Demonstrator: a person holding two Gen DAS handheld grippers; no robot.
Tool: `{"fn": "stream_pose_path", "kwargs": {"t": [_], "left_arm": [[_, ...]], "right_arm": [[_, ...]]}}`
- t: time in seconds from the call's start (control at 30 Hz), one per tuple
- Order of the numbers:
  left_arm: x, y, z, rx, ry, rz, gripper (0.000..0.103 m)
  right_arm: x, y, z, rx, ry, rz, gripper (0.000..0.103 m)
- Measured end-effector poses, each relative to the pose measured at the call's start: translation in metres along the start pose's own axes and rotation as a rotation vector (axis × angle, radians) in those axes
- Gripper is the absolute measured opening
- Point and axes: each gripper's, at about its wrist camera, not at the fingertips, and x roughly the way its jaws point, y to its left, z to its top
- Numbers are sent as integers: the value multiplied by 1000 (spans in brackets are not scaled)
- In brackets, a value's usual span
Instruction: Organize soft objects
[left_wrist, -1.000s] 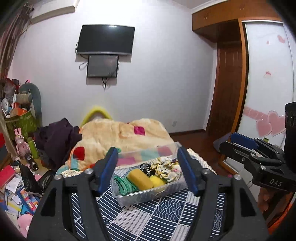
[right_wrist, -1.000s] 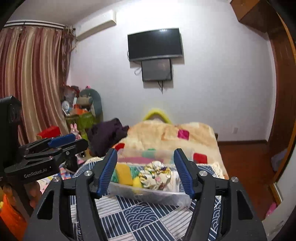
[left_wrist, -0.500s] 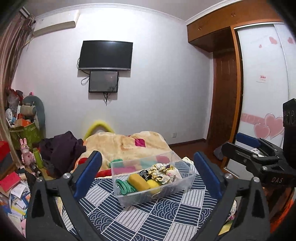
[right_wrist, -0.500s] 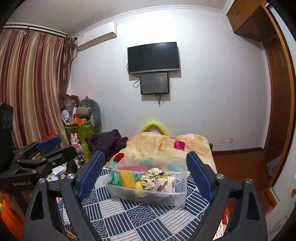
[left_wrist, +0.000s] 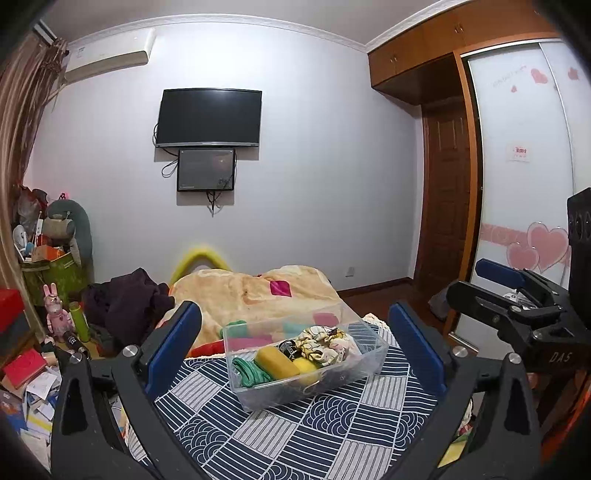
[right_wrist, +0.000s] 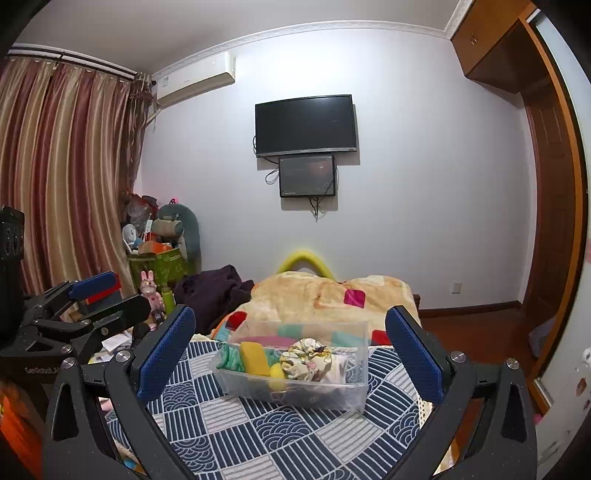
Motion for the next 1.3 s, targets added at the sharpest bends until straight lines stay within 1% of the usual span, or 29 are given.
{"fn": "stream_pose_path", "kwargs": {"t": [0.5, 1.3], "left_arm": [[2, 2, -2, -14, 16, -5, 103], [0, 1, -2, -15, 11, -10, 103]], "right_arm": [[-2, 2, -2, -3, 1, -2, 103], [-3, -1, -4, -3, -3, -4, 103]]}}
